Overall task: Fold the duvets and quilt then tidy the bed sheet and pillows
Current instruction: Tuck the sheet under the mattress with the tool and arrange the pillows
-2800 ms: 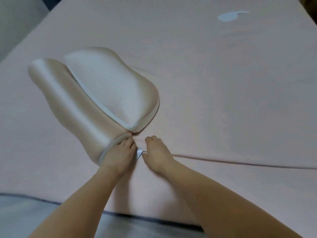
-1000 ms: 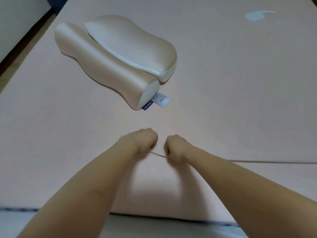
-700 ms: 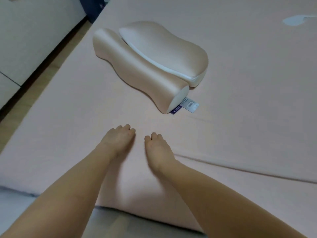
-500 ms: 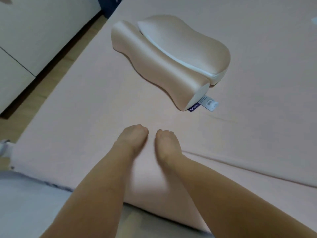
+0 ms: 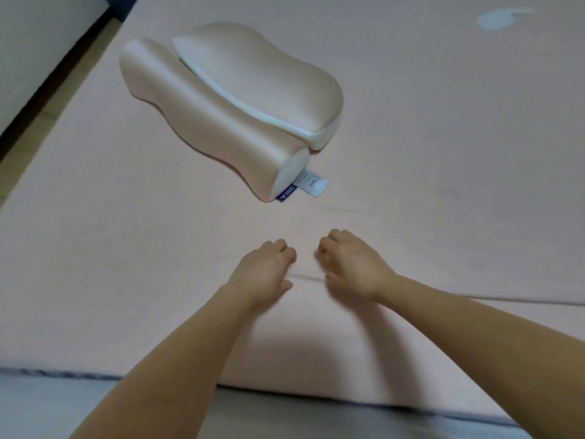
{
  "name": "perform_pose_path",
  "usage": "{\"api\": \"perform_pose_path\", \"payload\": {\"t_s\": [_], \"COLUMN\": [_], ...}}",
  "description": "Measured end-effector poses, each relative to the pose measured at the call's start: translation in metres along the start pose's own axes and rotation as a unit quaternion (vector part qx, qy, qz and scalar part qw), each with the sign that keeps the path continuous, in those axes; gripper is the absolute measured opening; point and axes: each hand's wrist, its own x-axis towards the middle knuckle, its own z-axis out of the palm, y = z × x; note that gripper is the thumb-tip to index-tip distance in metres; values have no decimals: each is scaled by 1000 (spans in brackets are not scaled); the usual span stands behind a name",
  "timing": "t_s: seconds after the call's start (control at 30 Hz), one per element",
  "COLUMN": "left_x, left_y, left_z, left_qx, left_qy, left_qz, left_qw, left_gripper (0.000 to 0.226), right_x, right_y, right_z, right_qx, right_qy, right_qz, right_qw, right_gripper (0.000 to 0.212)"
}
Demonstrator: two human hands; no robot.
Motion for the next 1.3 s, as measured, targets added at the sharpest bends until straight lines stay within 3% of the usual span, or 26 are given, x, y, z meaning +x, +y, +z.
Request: {"api": "perform_pose_path", "payload": {"t_s": [0.17, 0.37, 0.43, 0.53, 0.6, 0.73, 0.93, 1.0, 1.1, 1.17, 1.3], "left_x": [63, 121, 132, 144, 153, 175, 238, 249, 257, 259, 281], "left_y": [146, 228, 243, 256, 276, 349, 492, 512, 520, 529, 579], "left_z": [30, 62, 64, 44, 27, 37, 86, 93, 86, 79, 72], "left_qx": [61, 29, -1, -3, 34, 28, 34, 30, 33, 73, 82], "left_qy": [2, 32, -4, -102, -141, -126, -12, -32, -98, -158, -154], "left_qz": [126, 82, 73, 80, 96, 96, 151, 159, 182, 195, 195], "left_qw": [990, 996, 997, 991, 985, 987, 988, 986, 978, 965, 965], "left_gripper": [41, 18, 9, 27, 23, 15, 23, 8, 25, 21, 14], "right_x": [-103, -163, -175, -186, -195, -233, -318, -327, -336, -350, -385], "right_y": [131, 223, 239, 255, 268, 320, 447, 467, 473, 475, 511], "right_z": [-26, -19, -17, -15, -25, -46, -60, -60, -59, -64, -89], "right_qx": [-155, -144, -118, -35, -8, -106, -163, -130, -74, -46, -105], "right_qy": [-90, -99, -101, -103, -89, -57, -53, -69, -79, -79, -38], "right_qz": [84, 179, 169, 138, 109, 82, 250, 262, 233, 220, 209], "right_qw": [980, 968, 973, 984, 990, 989, 953, 954, 966, 971, 971], "right_gripper": [32, 33, 26, 18, 16, 32, 34, 25, 23, 22, 26]}}
